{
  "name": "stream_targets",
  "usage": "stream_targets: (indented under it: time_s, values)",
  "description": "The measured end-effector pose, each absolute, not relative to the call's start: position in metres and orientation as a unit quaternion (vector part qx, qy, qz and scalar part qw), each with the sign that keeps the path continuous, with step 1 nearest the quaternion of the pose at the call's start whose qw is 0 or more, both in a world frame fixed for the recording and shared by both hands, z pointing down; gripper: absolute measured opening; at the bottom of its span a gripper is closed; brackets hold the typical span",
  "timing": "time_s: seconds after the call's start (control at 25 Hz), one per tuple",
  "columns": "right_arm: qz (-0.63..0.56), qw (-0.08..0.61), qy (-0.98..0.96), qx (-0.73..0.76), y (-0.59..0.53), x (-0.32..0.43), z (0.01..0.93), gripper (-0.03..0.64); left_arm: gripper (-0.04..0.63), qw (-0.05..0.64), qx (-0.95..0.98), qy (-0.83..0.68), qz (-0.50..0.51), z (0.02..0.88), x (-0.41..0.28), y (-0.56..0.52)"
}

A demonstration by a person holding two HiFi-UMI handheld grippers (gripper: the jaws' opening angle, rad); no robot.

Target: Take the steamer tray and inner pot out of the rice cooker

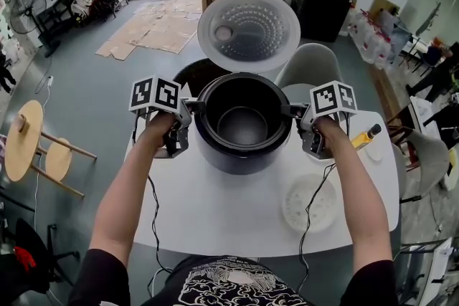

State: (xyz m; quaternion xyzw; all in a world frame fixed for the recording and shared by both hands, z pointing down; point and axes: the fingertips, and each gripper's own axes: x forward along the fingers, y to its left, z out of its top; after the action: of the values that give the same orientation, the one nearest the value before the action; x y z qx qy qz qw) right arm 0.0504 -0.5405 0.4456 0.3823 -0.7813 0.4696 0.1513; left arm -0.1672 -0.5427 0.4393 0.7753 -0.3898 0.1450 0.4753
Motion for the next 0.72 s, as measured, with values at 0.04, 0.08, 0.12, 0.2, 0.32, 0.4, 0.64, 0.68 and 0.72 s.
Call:
stream_targets:
  time_s: [0.04,0.08,0.12,0.2,0.32,0.4,0.64,0.68,0.72]
  values:
    - [0.470,0.149,-0.781,0.383,-0.541,0.050,0.445,0.072,0.041,0.479,0.776,-0.387,0.139,0.439,-0.168,-0.543]
    - [0.472,0.146,-0.780,0.384,-0.541,0.051,0.444,0.071,0.040,0.483,0.776,-0.384,0.133,0.438,-0.168,-0.542]
    - [0.474,0.140,-0.779,0.385,-0.540,0.051,0.443,0.069,0.038,0.487,0.775,-0.383,0.125,0.437,-0.168,-0.541]
    - [0.483,0.122,-0.775,0.388,-0.540,0.052,0.442,0.064,0.037,0.499,0.770,-0.383,0.102,0.435,-0.169,-0.540]
    - [0.494,0.103,-0.770,0.391,-0.539,0.052,0.439,0.060,0.032,0.525,0.760,-0.380,0.050,0.431,-0.171,-0.539]
    - [0.491,0.106,-0.769,0.394,-0.538,0.052,0.437,0.060,0.029,0.531,0.757,-0.379,0.032,0.429,-0.172,-0.538]
    - [0.479,0.085,-0.776,0.401,-0.542,0.053,0.422,0.057,0.029,0.516,0.765,-0.385,0.018,0.417,-0.173,-0.537]
    - [0.475,0.081,-0.779,0.401,-0.542,0.053,0.418,0.057,0.029,0.513,0.767,-0.386,0.013,0.413,-0.173,-0.536]
    - [0.470,0.079,-0.783,0.400,-0.541,0.052,0.412,0.057,0.029,0.509,0.769,-0.387,0.008,0.409,-0.173,-0.535]
